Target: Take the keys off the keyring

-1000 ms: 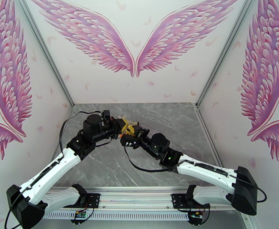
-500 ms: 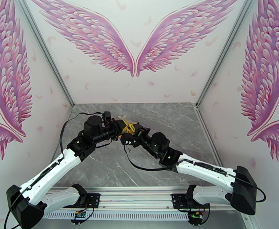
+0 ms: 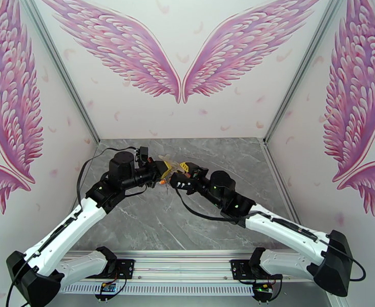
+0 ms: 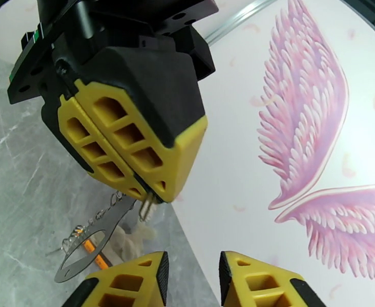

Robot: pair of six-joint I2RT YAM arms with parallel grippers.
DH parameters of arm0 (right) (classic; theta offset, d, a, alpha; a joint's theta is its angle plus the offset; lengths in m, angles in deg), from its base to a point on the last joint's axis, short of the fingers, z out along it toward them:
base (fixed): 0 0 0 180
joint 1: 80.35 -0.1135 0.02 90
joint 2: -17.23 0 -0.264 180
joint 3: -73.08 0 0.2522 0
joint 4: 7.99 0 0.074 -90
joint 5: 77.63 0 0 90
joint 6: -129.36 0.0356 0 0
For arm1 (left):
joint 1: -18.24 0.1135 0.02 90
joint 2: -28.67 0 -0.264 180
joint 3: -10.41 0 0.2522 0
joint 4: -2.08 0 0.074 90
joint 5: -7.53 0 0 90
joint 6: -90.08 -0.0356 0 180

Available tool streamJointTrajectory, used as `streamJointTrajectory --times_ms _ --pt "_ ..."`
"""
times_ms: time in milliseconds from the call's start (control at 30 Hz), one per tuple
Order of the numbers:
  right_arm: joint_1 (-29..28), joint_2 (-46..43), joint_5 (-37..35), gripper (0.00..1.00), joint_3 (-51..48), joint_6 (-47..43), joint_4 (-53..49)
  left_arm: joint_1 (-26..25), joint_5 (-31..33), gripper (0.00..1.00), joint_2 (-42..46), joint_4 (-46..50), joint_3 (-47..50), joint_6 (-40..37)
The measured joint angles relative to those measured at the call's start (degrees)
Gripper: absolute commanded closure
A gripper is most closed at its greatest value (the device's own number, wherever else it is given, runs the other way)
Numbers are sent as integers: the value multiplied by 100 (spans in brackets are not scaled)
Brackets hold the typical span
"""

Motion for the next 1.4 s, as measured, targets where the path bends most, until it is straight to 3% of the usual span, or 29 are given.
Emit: streamJointTrajectory --times_ms 333,567,900,1400 --pt "527 -361 1556 47 85 1576 -979 61 -592 100 -973 3228 -2140 -2874" --pt "667 7 2332 47 116 2636 -927 -20 22 100 -1849 5396 -3340 -4603" --pt "706 610 3233 51 -118 3799 -90 -133 118 100 -1910 6019 -3484 -5222" --pt "706 789 4293 66 428 3834 -391 -400 131 100 -1912 6159 -3574 -5576"
